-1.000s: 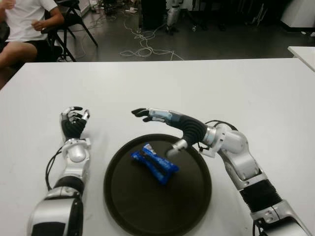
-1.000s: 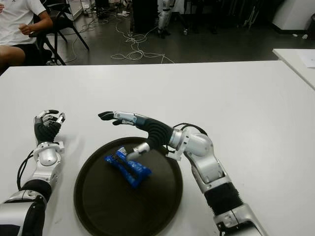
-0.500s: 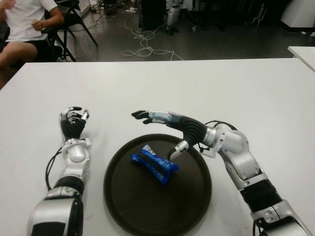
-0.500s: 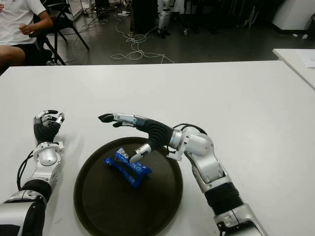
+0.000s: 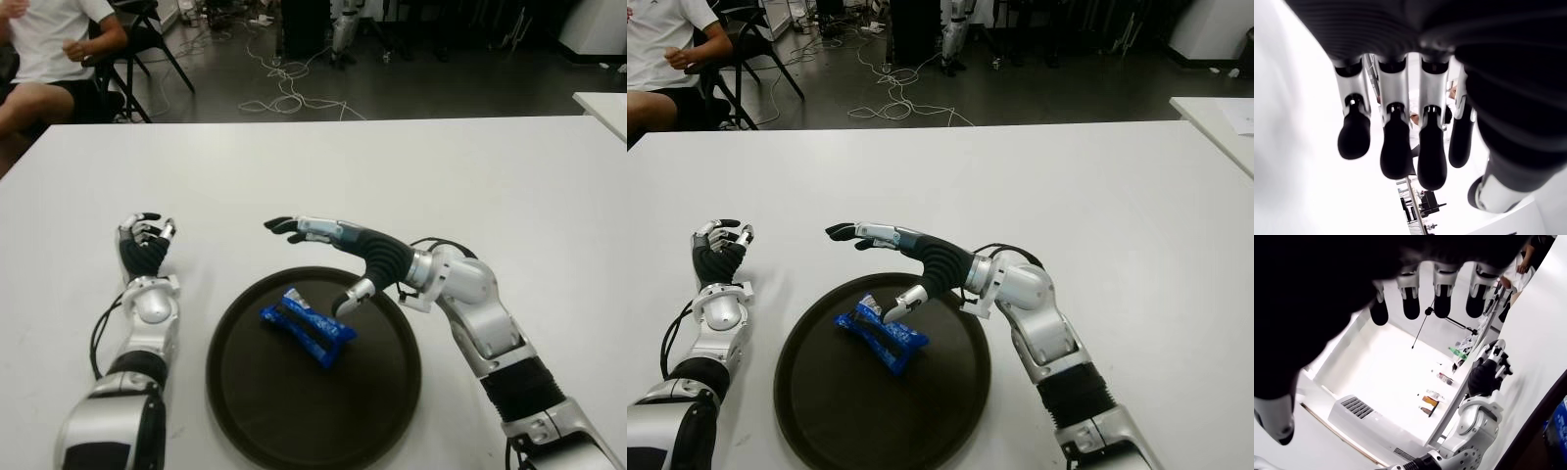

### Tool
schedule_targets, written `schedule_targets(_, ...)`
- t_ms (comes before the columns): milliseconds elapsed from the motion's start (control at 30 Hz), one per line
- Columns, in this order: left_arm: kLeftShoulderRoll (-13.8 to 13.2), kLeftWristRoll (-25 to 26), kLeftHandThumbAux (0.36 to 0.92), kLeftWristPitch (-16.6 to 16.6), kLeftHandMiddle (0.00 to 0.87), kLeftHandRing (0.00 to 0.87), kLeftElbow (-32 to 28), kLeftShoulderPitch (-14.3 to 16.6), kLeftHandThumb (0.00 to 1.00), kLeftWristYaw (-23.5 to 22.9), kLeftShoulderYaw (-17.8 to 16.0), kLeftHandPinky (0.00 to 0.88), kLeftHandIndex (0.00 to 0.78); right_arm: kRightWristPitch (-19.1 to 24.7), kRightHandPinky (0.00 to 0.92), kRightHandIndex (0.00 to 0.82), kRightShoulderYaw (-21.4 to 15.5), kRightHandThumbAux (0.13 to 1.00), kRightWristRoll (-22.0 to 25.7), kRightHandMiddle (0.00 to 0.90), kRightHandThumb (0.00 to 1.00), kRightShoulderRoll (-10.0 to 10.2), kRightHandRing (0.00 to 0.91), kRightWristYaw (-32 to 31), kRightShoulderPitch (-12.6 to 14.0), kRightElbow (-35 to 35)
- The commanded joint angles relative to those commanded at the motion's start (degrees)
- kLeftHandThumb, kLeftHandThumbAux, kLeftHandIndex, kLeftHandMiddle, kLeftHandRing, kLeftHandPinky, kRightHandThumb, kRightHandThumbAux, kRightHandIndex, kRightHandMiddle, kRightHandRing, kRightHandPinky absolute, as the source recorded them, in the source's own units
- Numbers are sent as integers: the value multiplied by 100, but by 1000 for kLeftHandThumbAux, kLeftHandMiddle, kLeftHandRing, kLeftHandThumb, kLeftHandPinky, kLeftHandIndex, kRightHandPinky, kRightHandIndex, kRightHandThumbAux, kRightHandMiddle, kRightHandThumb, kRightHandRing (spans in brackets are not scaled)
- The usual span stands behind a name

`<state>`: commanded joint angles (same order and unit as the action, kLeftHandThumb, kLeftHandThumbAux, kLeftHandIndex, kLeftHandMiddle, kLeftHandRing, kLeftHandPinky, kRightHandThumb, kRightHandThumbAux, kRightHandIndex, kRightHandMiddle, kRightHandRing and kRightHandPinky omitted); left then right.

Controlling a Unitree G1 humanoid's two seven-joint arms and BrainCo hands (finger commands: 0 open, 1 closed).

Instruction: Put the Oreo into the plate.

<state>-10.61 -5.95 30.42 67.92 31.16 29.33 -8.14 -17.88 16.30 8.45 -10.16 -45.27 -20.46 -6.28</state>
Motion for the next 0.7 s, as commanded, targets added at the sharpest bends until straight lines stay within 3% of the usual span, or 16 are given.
schedule_targets(100, 6, -4, 717, -3, 674, 690, -5, -2, 701, 0, 8, 700, 432, 14, 0, 0, -33, 562, 48, 0, 0, 9, 0, 10, 14, 17)
schedule_targets(167, 11, -7, 717, -3, 687, 701, -10, -2, 702, -4, 15, 712, 433, 44, 0, 0, -84, 556, 87, 0, 0, 43, 0, 1, -114, -166)
schedule_targets(267, 13, -16, 716, -3, 700, 713, -21, -3, 703, -10, 32, 723, 433, 290, 0, 0, -333, 542, 311, 0, 0, -101, 0, -197, -577, -506)
schedule_targets(367, 12, -6, 716, -5, 709, 722, -22, -4, 703, -35, 36, 734, 434, 262, 0, 0, -568, 540, 408, 0, 0, -216, 0, -330, -869, -825)
schedule_targets(433, 15, 4, 717, 4, 713, 727, -27, -11, 703, -58, 35, 740, 434, 702, 0, 0, -806, 549, 612, 0, 0, -133, 0, -67, -837, -773)
schedule_targets(500, 20, 20, 717, 32, 721, 735, -35, -21, 703, -104, 30, 751, 434, 723, 0, 19, -1592, 573, 1317, 0, 20, -25, 0, -320, -1410, -2416)
schedule_targets(533, 21, 26, 717, 46, 723, 737, -39, -25, 703, -128, 29, 753, 434, 939, 0, 25, -1757, 577, 1449, 0, 27, -7, 0, -71, -1417, -2328)
schedule_targets(633, 17, 29, 717, 72, 731, 745, -42, -34, 702, -169, 29, 762, 435, 1166, 0, 6, -1980, 557, 1394, 0, 7, -42, 0, 570, -1474, -2191)
schedule_targets(700, 14, 28, 717, 92, 734, 747, -43, -38, 702, -189, 26, 764, 435, 987, 0, 3, -2214, 548, 1325, 0, 3, -91, 0, 801, -1767, -2848)
